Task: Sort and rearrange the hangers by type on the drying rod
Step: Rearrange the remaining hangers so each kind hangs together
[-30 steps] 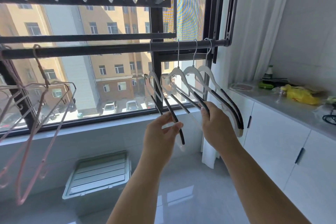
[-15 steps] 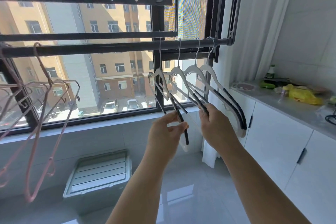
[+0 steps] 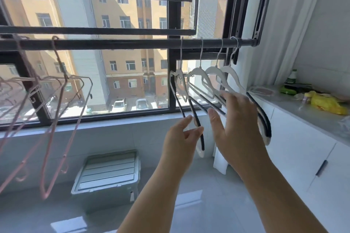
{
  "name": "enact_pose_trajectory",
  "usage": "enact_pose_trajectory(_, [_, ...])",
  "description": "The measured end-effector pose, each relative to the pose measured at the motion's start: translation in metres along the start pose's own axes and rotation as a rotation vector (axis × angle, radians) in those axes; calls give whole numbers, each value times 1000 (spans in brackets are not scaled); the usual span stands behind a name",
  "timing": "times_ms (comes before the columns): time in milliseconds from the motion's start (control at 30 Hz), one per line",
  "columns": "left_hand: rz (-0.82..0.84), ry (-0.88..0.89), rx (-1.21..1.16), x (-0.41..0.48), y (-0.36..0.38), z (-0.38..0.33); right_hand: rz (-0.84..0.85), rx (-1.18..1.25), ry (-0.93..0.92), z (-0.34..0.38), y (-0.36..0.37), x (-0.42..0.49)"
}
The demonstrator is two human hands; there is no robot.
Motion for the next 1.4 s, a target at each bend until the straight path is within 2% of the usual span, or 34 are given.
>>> enact_pose_trajectory(133, [-75,40,21,-12,-51,3,171,374,-18,62,22,-13])
enact_pose_trajectory(333, [-454,183,101,-48,-183,-12,475,699,8,152,88,-56])
enact_pose_trajectory(500, [-663,239,421,-78,-260,-8,741,859,107,212,139,-94])
enact_pose_trajectory(567, [-615,160,496,-78,-272,6,804,981,212,230,156,-106])
enact_pose_trajectory(633, [-476,41,449,-76,-271,29,846,1152,357,244,167,-113])
enact_pose_trajectory(700, [-374,57,380,-77,-264,40,844,1285,448,253,168,-115])
enact_pose_trajectory(767, [-357,102,360,-79,-261,42,812,1361,526,253,166,-116])
enact_pose_trajectory(867, [-310,106,292,-77,-249,42,749,1355,626,240,158,-115])
enact_pose_trajectory(1100, [-155,107,204,-65,-198,34,603,1368,715,194,136,-98])
enact_pose_trajectory(1400, [28,155,146,-58,-125,-2,410,1255,790,129,85,-74])
Point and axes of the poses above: each hand's wrist, its own x-axis towards the middle knuckle, its own y-axis out of the palm, z = x × y, the point moved 9 cm from there along x, towards the middle knuckle, and after that the axes turned 7 degrees about -z, right-handed, at the moved point
